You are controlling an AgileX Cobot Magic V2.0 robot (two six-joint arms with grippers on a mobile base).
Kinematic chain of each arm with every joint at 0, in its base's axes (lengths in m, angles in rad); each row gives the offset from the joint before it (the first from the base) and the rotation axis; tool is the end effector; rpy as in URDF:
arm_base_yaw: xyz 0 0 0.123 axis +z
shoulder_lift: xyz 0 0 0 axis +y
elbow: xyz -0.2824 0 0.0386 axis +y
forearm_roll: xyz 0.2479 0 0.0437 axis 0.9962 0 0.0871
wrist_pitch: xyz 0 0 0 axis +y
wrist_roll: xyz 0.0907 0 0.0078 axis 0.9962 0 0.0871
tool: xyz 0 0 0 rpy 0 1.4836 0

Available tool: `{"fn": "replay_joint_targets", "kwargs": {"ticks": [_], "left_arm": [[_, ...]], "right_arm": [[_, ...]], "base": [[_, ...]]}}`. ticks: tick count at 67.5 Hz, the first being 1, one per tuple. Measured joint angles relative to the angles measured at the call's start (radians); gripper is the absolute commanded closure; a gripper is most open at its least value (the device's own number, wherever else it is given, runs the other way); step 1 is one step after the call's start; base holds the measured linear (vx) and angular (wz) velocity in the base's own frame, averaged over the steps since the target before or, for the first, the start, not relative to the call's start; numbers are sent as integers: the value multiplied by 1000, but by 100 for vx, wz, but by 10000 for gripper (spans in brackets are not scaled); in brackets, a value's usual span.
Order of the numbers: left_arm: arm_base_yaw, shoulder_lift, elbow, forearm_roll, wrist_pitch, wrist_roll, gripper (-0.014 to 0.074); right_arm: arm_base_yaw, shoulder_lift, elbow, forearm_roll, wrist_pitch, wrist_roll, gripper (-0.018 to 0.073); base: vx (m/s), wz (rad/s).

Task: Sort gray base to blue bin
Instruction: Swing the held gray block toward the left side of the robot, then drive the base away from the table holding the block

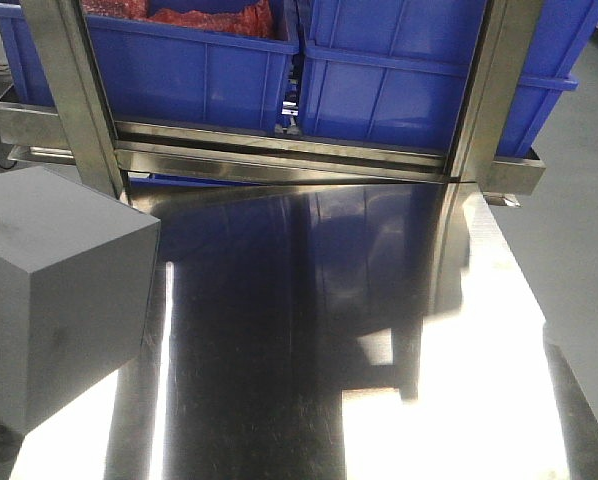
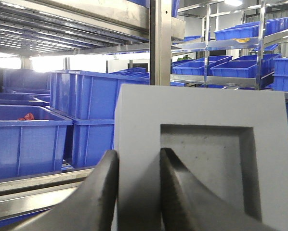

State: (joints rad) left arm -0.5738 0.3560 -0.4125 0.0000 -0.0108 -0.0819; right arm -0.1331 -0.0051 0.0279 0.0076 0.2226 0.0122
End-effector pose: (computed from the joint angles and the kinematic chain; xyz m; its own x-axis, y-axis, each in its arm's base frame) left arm 0.0704 -0.0455 0.3291 0.0844 -0.1520 -0.9848 0.5516 0.8302 -0.0808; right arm 0.0556 -0.0073 0.1837 -0.1535 0.0403 -0.9873 0.1341 0.9908 0.0196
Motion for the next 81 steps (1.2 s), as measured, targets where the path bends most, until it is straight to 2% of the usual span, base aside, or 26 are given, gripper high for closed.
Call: {"fn": "replay_joint_targets", "kwargs": {"ticks": [55, 81], "left_arm": [[0, 0, 0, 0, 1, 0, 593], [0, 0, 0, 0, 1, 0, 593]], "right_arm": [[0, 0, 0, 0, 0, 0, 564], [0, 0, 0, 0, 0, 0, 564]], "base": [[0, -1], [-9, -27]]}}
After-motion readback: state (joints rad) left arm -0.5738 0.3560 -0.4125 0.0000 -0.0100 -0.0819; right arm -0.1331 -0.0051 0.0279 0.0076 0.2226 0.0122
